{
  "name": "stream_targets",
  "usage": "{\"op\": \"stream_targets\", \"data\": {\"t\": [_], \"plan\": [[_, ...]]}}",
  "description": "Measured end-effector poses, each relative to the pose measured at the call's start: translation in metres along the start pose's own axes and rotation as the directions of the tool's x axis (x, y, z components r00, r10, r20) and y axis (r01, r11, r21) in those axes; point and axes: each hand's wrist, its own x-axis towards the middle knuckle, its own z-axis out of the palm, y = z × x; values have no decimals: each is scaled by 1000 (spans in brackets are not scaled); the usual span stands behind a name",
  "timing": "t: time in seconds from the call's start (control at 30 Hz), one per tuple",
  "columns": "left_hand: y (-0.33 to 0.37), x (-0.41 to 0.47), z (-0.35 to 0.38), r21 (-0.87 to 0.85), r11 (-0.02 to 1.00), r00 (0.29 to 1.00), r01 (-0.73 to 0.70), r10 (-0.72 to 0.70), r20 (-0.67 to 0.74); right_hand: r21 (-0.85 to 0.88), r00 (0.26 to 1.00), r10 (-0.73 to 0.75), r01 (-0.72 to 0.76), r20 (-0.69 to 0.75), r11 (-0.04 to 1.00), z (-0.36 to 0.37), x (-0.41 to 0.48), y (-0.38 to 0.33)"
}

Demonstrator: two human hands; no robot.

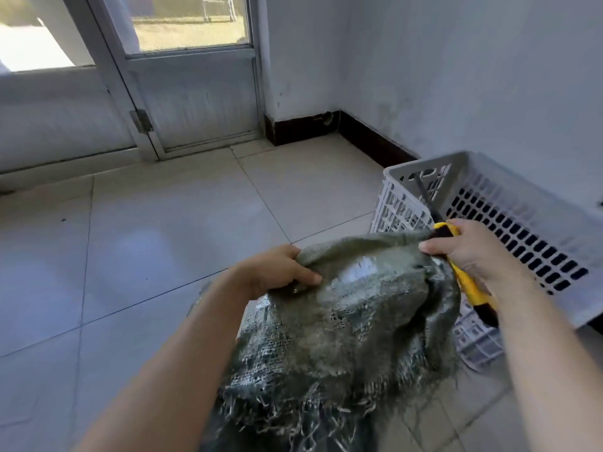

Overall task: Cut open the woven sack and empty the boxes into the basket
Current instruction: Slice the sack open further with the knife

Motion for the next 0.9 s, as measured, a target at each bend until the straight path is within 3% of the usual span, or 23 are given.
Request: {"op": "stream_targets", "data": {"t": [0.07, 0.1, 0.17, 0.23, 0.3, 0.4, 0.6, 0.7, 0.9], "plan": [[-3, 0, -4, -105, 994, 999, 22, -18, 37, -295, 983, -86, 35, -161, 955, -1, -2, -6], [-3, 0, -5, -127, 992, 999, 27, -21, 49, -325, 969, -148, 77, -198, 942, -1, -7, -14], [-3, 1, -5, -151, 988, 999, 38, -33, 32, -235, 960, -236, 197, -153, 952, 5, -17, -31], [-2, 2, -3, -200, 978, 998, 53, -58, -20, -84, 965, -259, 261, 27, 962, 22, -33, -46], [-3, 3, -2, -311, 948, 997, 69, -72, 2, 14, 948, -233, 235, 218, 972, 48, -46, -51], [-8, 4, -3, -436, 897, 993, 65, -15, 117, -15, 907, -179, 199, 382, 980, 80, -53, -44], [-13, -1, -6, -443, 891, 978, 99, -5, 208, 23, 909, -110, 110, 403, 994, 78, -39, -34], [-11, -2, -3, -357, 933, 967, 52, 42, 250, 65, 906, -106, 87, 409, 994, 76, -37, -34], [-11, 3, 0, -313, 949, 976, 42, 28, 217, 58, 916, -121, 108, 383, 993, 78, -33, -31]]}}
